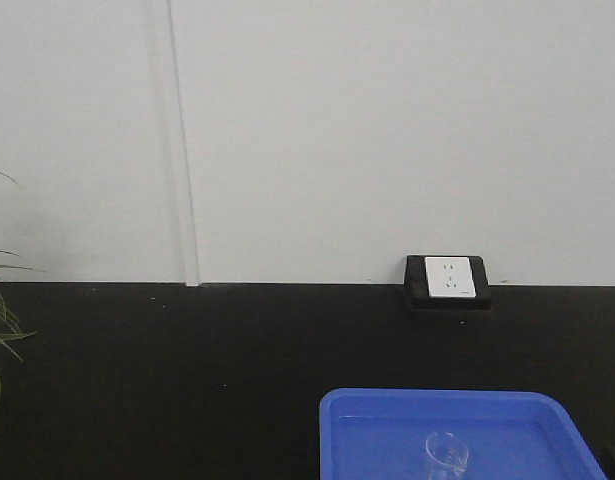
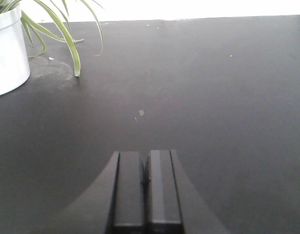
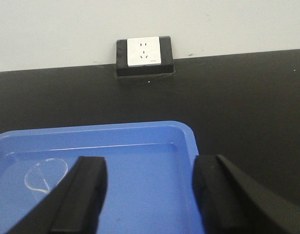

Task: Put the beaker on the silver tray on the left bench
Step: 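Lower the open right gripper toward the glass beaker in the blue tray, then close the right gripper around the glass beaker's rim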

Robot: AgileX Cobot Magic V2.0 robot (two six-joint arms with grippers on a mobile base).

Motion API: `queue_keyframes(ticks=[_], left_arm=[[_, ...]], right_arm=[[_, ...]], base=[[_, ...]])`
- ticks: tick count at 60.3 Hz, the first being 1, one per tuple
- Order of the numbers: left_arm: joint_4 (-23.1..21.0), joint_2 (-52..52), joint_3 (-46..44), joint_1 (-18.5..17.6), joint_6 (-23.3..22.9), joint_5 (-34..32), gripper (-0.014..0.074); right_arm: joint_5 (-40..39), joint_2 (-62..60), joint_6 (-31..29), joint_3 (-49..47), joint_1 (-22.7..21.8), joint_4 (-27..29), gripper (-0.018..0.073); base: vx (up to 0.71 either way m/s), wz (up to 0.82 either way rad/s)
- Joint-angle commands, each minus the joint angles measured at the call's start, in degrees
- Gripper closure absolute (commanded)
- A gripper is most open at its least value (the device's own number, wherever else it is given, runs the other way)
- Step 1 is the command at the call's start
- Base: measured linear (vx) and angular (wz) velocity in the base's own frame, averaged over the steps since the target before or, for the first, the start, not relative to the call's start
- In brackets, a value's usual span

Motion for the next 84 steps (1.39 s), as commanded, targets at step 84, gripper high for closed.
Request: queue_keyframes(ticks=[84], left_arm=[[-0.44,-0.41,1.07,-0.17,-0.03,-4.52,0.0595]], right_arm=[[-36.22,62.66,-0.03,-29.95,8.03,-28.52,-0.001]], base=[[0.0,0.0]])
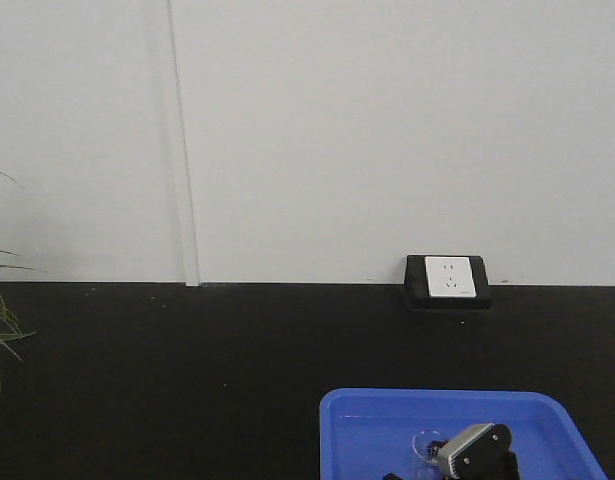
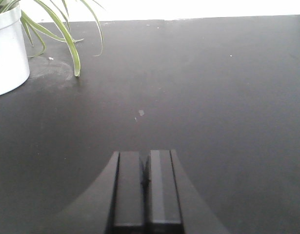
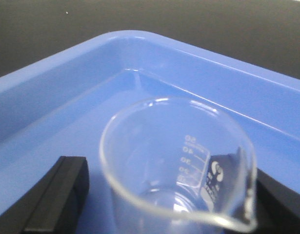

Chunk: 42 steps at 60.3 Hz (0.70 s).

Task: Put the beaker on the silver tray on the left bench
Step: 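Close the right gripper around the glass beaker's rim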

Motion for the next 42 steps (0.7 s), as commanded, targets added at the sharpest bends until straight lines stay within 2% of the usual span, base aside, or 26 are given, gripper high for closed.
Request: queue_keyframes(ticks=[1,12,19,31,42], left_arm=[[-0.44,-0.41,1.07,-0.17,-0.03,-4.52,0.0595],[-0.44,-0.41,1.07,-0.17,-0.03,-4.52,0.0595],[-0.44,-0.41,1.07,-0.17,-0.03,-4.52,0.0595],[-0.44,-0.41,1.07,-0.17,-0.03,-4.52,0.0595],[-0.44,-0.41,1.07,-0.17,-0.03,-4.52,0.0595]], right_arm=[[-3.71,-1.33,-0.07,-2.55,0.54,1.51,-0.001],[-3.97,-0.87,-0.27,-3.65,0.93,3.39,0.0003],[-3.52,-0.87,-0.06,-3.65,0.93,4.21,0.0067],[-3.56,-3.26,0.76,-3.65,0.93,4.28,0.027],[0.47,-9.94,6.51,-3.65,0.93,0.15,0.0473]], base=[[0.0,0.0],[0.0,0.0],[0.0,0.0],[0.0,0.0],[0.0,0.0]])
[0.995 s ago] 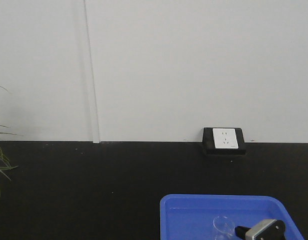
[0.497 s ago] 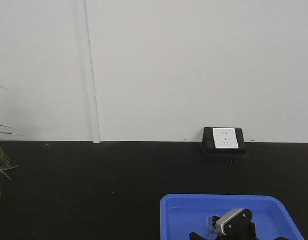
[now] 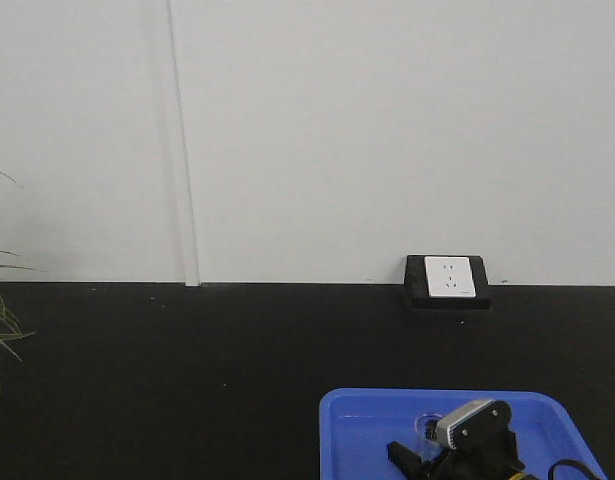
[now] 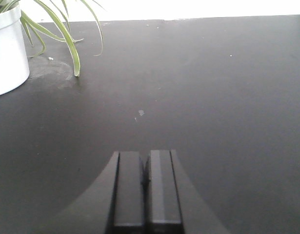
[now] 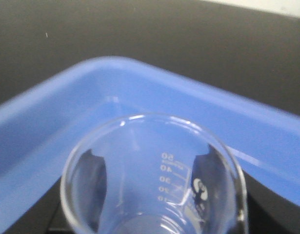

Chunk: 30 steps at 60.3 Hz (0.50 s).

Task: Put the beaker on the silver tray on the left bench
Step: 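Close the right gripper around the glass beaker's rim, then lift the beaker up out of the blue tray with the right gripper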

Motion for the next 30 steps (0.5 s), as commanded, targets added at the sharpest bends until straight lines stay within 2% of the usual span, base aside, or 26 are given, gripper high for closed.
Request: queue_keyframes(ticks=[1,9,13,14,30], left_arm=[[-0.44,-0.41,1.07,-0.17,-0.03,-4.52,0.0595],[-0.44,-0.41,1.07,-0.17,-0.03,-4.52,0.0595],[-0.44,-0.41,1.07,-0.17,-0.03,-4.52,0.0595],[-0.44,-0.41,1.07,-0.17,-0.03,-4.52,0.0595],[-0.44,-0.41,1.07,-0.17,-0.03,-4.52,0.0595]], right_arm=[[-1.93,-7.07,4.08,-0.98,-0.04,-2.88,0.0484],[1.87,-14.36,10.78,-0.98,-0.04,-11.03,0.0577],[2.7,-18.36,14.4,-0.98,-0.04,-15.01,0.0576],[7.35,-29.34,25.76,-0.98,2.37,-19.54,0.0575],[27.3,-37.45,27.12,-7.22,14.59,-21.87,0.0573]], base=[[0.0,0.0],[0.0,0.0],[0.0,0.0],[0.0,0.0],[0.0,-0.01]])
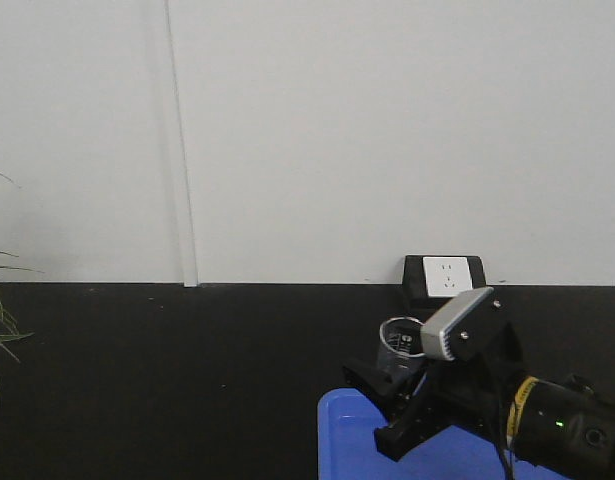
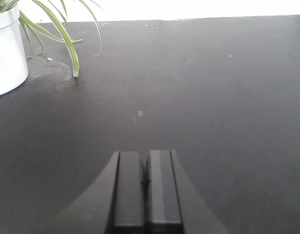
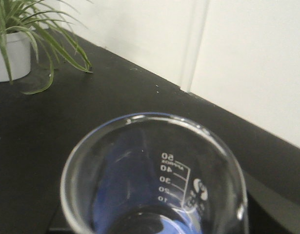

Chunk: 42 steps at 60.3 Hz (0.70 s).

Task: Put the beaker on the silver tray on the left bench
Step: 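Lift the beaker up out of the blue tray with the right gripper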

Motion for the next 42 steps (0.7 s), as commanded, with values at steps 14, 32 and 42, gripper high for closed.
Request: queue_keyframes(ticks=[14,32,42], left_arm=[[-0.44,-0.41,1.07,-0.17,-0.03,-4.52,0.0595],[-0.44,-0.41,1.07,-0.17,-0.03,-4.52,0.0595],[-0.44,-0.41,1.07,-0.17,-0.03,-4.52,0.0595]], right_arm=[[5.74,-4.12,1.57,-6.93,9.24,1.04,0.0573],[5.8,-4.06,1.57,-6.6,10.04,0.69,0.0573],[5.8,-4.06,1.57,-6.6,10.04,0.69,0.0573]], base=[[0.0,0.0],[0.0,0.0],[0.0,0.0]])
